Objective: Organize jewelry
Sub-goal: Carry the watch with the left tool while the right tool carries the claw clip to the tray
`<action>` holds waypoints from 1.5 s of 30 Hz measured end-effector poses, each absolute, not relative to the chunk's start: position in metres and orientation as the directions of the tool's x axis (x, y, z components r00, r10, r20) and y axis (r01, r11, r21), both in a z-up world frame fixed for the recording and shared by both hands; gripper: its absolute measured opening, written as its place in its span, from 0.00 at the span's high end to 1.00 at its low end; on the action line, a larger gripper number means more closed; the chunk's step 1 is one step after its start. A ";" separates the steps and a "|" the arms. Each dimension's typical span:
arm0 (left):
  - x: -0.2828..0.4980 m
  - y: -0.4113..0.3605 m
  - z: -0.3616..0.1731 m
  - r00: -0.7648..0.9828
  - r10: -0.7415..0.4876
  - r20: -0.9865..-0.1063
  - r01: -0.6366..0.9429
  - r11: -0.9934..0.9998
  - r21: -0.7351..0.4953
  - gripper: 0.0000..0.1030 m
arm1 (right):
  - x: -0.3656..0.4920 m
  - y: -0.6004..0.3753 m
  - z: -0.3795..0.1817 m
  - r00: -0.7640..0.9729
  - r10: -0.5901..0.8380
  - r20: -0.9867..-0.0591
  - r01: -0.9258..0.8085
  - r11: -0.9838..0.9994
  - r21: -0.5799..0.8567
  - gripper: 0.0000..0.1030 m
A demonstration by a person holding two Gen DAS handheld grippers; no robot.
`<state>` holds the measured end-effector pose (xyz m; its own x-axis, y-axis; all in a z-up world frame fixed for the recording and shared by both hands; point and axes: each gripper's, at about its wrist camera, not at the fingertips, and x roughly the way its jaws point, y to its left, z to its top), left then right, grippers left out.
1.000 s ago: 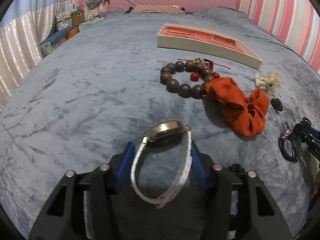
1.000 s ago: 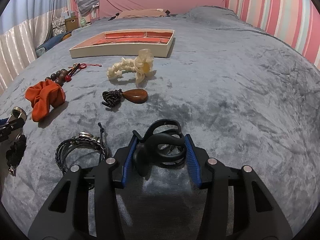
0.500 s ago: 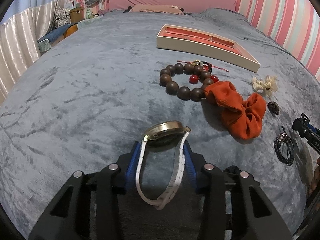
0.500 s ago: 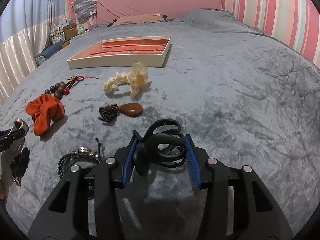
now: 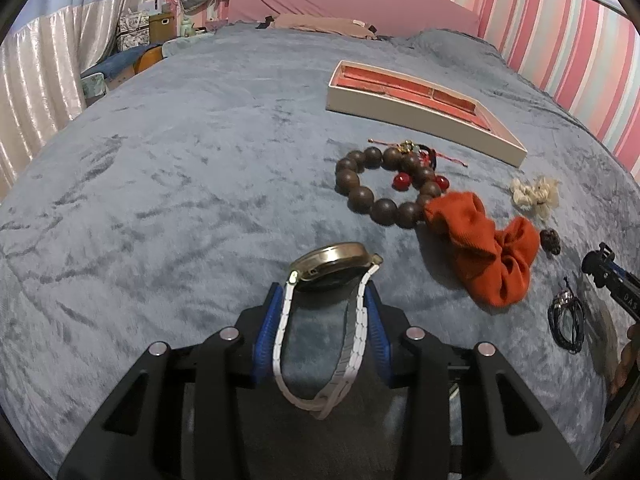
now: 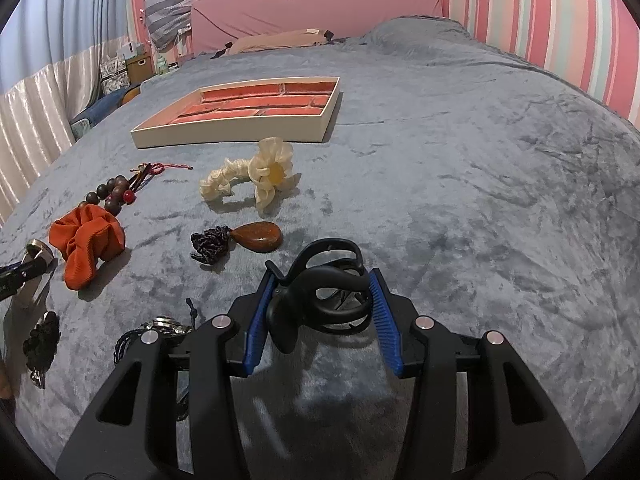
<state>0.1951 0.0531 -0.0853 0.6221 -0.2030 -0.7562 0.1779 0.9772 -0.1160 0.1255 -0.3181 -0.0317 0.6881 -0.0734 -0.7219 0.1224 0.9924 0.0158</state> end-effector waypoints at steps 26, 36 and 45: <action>0.409 -0.043 -0.007 0.679 -0.248 -0.692 0.287 0.956 -0.061 0.61 | 0.355 -0.327 0.021 0.722 -0.025 -0.691 0.128 0.987 0.099 0.55; 0.526 -0.089 -0.019 0.625 -0.214 -0.751 0.282 0.959 -0.038 0.61 | 0.479 -0.328 0.009 0.657 -0.024 -0.754 0.162 0.981 0.110 0.55; 0.596 -0.105 -0.054 0.561 -0.178 -0.808 0.267 0.963 -0.026 0.61 | 0.538 -0.331 -0.019 0.598 -0.059 -0.799 0.159 0.986 0.046 0.55</action>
<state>0.5959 -0.1050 -0.0535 0.5612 -0.1776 -0.8084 0.2668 0.9634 -0.0264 0.5376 -0.3312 -0.0187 0.5981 -0.0591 -0.7992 0.1591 0.9862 0.0461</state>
